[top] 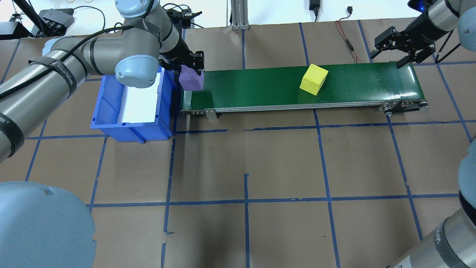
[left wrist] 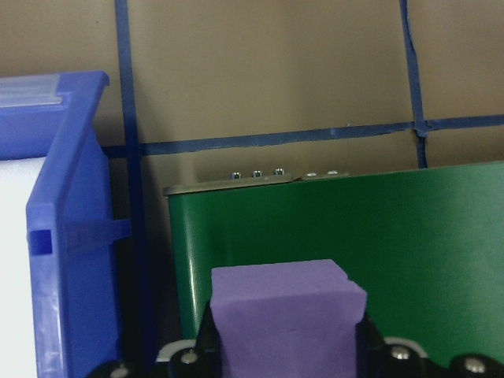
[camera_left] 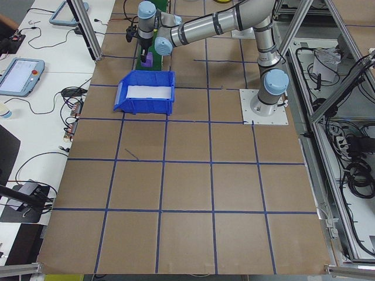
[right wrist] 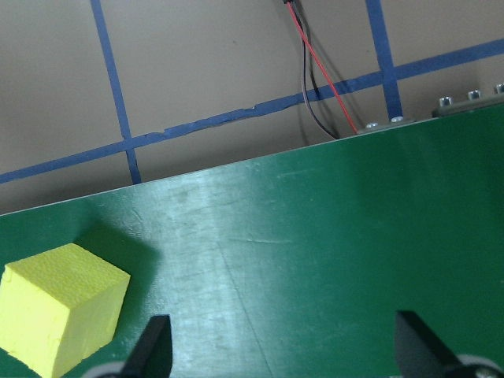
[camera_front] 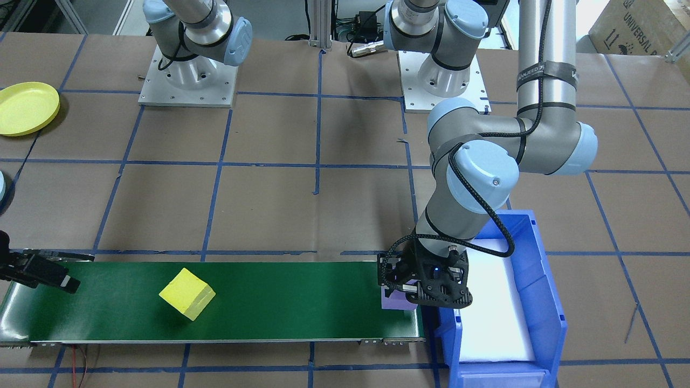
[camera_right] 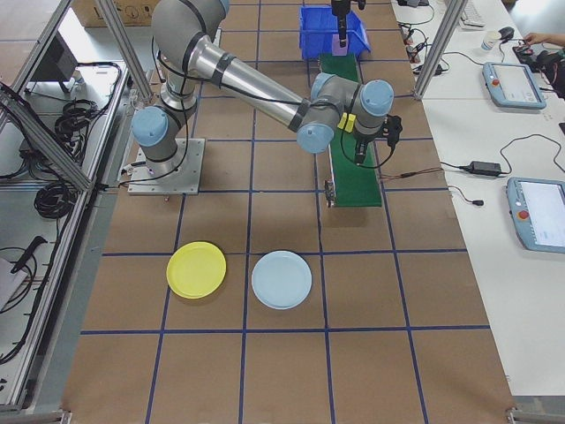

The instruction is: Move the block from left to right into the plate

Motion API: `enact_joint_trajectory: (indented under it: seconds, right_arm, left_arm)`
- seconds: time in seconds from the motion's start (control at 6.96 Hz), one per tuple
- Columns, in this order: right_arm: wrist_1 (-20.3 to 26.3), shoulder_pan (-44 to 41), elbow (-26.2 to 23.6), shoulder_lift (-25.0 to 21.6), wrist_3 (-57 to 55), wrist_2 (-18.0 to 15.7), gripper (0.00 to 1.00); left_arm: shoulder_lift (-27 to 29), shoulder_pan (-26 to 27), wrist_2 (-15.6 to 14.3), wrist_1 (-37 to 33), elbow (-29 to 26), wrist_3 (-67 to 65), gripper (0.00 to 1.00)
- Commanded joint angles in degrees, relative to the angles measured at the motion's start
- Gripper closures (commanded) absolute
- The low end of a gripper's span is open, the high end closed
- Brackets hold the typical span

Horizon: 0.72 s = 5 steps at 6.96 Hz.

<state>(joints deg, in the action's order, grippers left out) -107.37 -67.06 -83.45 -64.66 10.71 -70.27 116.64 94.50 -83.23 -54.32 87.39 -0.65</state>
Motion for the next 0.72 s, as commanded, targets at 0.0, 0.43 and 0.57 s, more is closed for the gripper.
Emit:
enact_joint_trajectory:
  seconds: [0.0, 0.43, 0.57]
  right_arm:
    - [-0.2, 0.0, -0.2, 0.6, -2.4, 2.1, 0.0]
    - [-1.4, 0.0, -0.7, 1.2, -3.6, 2.2, 0.0]
    - [-2.3, 0.0, -0.7, 1.5, -3.7, 2.3, 0.0]
  left_arm:
    - [0.1, 0.1, -0.1, 0.0, 0.1, -0.1, 0.0]
    - [-3.3, -0.1, -1.0, -0.3, -1.6, 1.5, 0.0]
    - [-6.0, -0.1, -3.2, -2.3, -1.9, 1.7, 0.0]
